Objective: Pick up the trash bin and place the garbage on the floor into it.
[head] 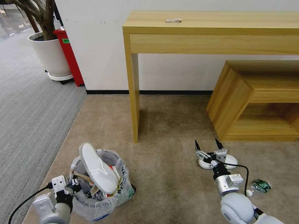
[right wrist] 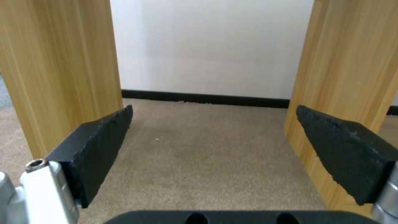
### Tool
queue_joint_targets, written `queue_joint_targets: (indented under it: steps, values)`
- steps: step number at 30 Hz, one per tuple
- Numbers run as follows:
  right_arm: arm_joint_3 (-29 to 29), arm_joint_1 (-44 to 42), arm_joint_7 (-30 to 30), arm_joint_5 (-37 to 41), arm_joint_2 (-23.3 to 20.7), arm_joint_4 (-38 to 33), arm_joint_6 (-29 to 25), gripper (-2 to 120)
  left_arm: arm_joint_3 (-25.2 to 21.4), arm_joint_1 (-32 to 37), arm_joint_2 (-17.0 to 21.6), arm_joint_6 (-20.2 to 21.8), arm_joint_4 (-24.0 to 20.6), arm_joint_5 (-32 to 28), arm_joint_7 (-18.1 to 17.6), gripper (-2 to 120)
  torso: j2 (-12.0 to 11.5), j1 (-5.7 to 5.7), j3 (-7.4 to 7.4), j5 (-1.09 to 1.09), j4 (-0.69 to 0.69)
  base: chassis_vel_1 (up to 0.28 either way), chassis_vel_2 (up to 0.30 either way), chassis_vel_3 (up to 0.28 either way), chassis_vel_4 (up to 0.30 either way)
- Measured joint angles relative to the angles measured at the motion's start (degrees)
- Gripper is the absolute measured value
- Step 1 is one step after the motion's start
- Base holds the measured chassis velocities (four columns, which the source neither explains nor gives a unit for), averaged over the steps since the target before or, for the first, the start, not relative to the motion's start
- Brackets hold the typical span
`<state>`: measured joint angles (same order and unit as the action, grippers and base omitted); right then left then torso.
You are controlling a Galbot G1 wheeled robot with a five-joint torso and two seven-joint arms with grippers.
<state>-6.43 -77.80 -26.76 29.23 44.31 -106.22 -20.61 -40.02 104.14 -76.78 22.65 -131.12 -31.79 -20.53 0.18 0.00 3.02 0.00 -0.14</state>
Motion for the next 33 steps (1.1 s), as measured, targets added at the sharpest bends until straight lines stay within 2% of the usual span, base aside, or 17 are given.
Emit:
queue_joint_targets:
  steps: [9,19,33]
  values:
    - [0.4,0.5,-2.4,0.6,1.5,-0.3,1.4,100,-0.1,-0.8,0.5,-0.3,0.5,-0.8,0.0,1,0.0,0.00,0.00,0.00,0.01,0.000,0.000,0.000,0.000]
    - [-5.2,-1.5,-2.7,1.2,1.4,0.6,1.5,100,-0.3,-1.9,1.5,-0.4,0.6,-2.0,0.0,1,0.0,0.00,0.00,0.00,0.00,0.000,0.000,0.000,0.000]
    - [-5.1,-2.0,-1.8,1.4,1.8,0.6,1.4,100,-0.1,-2.0,1.2,-0.4,1.1,-2.0,-0.1,1,0.0,0.00,0.00,0.00,0.01,-0.007,-0.006,-0.009,-0.006]
